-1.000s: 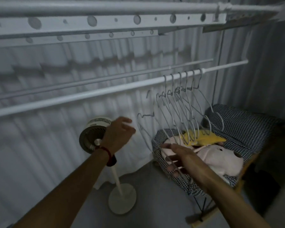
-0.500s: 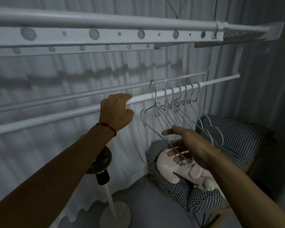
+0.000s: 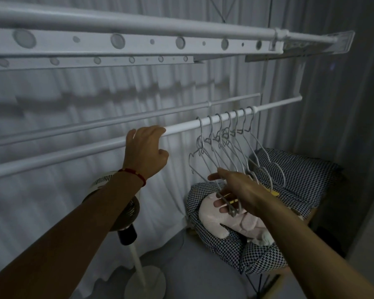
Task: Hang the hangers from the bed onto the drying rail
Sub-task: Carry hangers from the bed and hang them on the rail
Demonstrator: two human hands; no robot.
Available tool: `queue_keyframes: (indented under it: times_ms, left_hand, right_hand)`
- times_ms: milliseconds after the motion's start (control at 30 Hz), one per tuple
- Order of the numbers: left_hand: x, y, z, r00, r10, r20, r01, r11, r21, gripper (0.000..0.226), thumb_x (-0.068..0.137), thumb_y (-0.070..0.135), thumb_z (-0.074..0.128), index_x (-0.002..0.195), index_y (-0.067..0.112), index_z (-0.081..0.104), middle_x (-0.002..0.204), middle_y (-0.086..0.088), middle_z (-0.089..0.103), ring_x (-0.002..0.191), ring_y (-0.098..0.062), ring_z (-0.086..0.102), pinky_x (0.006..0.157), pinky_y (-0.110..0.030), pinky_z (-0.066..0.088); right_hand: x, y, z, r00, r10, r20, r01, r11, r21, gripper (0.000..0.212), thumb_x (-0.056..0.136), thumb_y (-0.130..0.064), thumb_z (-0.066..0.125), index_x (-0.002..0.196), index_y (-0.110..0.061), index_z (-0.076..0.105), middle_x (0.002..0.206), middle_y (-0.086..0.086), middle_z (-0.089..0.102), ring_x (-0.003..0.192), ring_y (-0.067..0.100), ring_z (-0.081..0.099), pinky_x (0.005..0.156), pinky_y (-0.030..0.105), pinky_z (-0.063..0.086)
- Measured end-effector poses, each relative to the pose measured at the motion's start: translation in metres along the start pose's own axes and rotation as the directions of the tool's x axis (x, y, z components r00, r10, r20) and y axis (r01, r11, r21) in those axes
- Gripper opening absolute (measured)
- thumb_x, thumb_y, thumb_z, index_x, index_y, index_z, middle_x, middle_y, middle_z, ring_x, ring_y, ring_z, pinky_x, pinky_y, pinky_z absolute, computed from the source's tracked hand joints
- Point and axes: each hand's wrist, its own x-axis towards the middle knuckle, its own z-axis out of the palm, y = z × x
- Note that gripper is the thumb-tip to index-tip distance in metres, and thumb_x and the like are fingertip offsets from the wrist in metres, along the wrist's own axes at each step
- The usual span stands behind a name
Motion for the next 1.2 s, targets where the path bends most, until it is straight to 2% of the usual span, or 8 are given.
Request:
queue_keyframes:
  times_ms: [133, 400, 500, 567, 833, 1067, 1133, 1200]
  left_hand:
    - [0.0, -0.001, -0.001, 1.0, -0.002, -0.012, 0.001, 1.0, -0.013, 0.055, 0.068, 0.016, 0.066, 0.123, 0.01, 0.063, 0.122, -0.005, 0.066, 0.108, -0.026, 0.06, 0.104, -0.055, 0.036]
    - [-0.002, -0.001, -0.002, 0.999, 0.008, -0.042, -0.01, 0.999, -0.037, 0.053, 0.068, 0.018, 0.061, 0.12, 0.009, 0.065, 0.126, -0.008, 0.065, 0.112, -0.028, 0.06, 0.106, -0.056, 0.034]
    - [-0.003, 0.0, -0.003, 0.999, 0.002, -0.049, -0.004, 0.999, -0.045, 0.052, 0.068, 0.018, 0.062, 0.119, 0.009, 0.066, 0.126, -0.008, 0.065, 0.113, -0.028, 0.06, 0.107, -0.055, 0.034]
    - [-0.003, 0.0, -0.004, 0.998, 0.002, -0.055, -0.005, 0.999, -0.048, 0.053, 0.068, 0.021, 0.058, 0.119, 0.009, 0.066, 0.125, -0.007, 0.066, 0.111, -0.028, 0.06, 0.106, -0.054, 0.036]
    - [-0.004, 0.0, -0.001, 1.0, -0.012, -0.011, 0.012, 1.0, 0.016, 0.053, 0.071, 0.019, 0.064, 0.123, 0.011, 0.063, 0.134, -0.009, 0.059, 0.123, -0.027, 0.054, 0.114, -0.055, 0.026]
    - [-0.013, 0.021, 0.002, 1.0, 0.005, 0.024, -0.009, 0.985, 0.172, 0.053, 0.069, 0.022, 0.06, 0.122, 0.015, 0.064, 0.142, -0.007, 0.05, 0.134, -0.03, 0.04, 0.114, -0.062, 0.014]
    - [-0.02, 0.035, 0.005, 0.999, -0.021, 0.04, 0.017, 0.996, 0.09, 0.053, 0.072, 0.02, 0.062, 0.125, 0.017, 0.062, 0.145, -0.007, 0.047, 0.139, -0.029, 0.036, 0.115, -0.062, 0.014]
    - [-0.033, 0.057, 0.008, 0.999, -0.035, 0.037, 0.039, 0.995, -0.088, 0.051, 0.073, 0.021, 0.059, 0.124, 0.016, 0.062, 0.144, -0.009, 0.049, 0.137, -0.028, 0.04, 0.115, -0.058, 0.021]
  right_hand:
    - [-0.001, 0.002, -0.002, 1.0, -0.005, 0.025, 0.006, 1.0, -0.012, 0.046, 0.105, -0.05, 0.033, 0.124, -0.022, 0.064, 0.117, 0.028, 0.061, 0.104, 0.044, 0.067, 0.082, 0.051, 0.059]
    - [0.001, 0.009, -0.006, 1.0, 0.003, 0.023, -0.001, 0.995, -0.104, 0.064, 0.097, -0.065, 0.036, 0.138, -0.021, 0.054, 0.119, 0.017, 0.063, 0.097, 0.031, 0.071, 0.095, 0.05, 0.053]
    - [-0.003, 0.012, -0.005, 0.999, 0.033, 0.017, -0.032, 0.998, -0.062, 0.067, 0.096, -0.066, 0.039, 0.142, -0.019, 0.051, 0.113, 0.014, 0.066, 0.097, 0.029, 0.07, 0.081, 0.039, 0.056]
    - [-0.006, 0.016, -0.004, 0.999, 0.041, 0.016, -0.04, 0.998, -0.038, 0.065, 0.096, -0.064, 0.04, 0.141, -0.018, 0.052, 0.113, 0.013, 0.065, 0.101, 0.03, 0.067, 0.078, 0.037, 0.055]
    - [-0.014, 0.033, -0.006, 0.998, 0.05, 0.031, -0.047, 0.996, -0.073, 0.058, 0.099, -0.057, 0.044, 0.144, -0.021, 0.045, 0.127, 0.011, 0.058, 0.111, 0.028, 0.06, 0.094, 0.042, 0.053]
    - [-0.022, 0.043, -0.014, 1.0, 0.02, 0.02, -0.018, 0.993, -0.118, 0.038, 0.1, -0.048, 0.05, 0.126, -0.021, 0.054, 0.118, 0.012, 0.062, 0.104, 0.029, 0.066, 0.082, 0.038, 0.056]
    - [-0.024, 0.043, -0.018, 1.0, -0.021, 0.013, 0.022, 0.993, -0.112, 0.036, 0.1, -0.046, 0.051, 0.123, -0.019, 0.058, 0.114, 0.009, 0.064, 0.102, 0.027, 0.065, 0.08, 0.037, 0.056]
    - [-0.025, 0.044, -0.022, 0.996, -0.088, -0.018, 0.085, 0.99, -0.114, 0.031, 0.099, -0.042, 0.053, 0.117, -0.019, 0.062, 0.111, 0.007, 0.067, 0.099, 0.025, 0.066, 0.081, 0.04, 0.056]
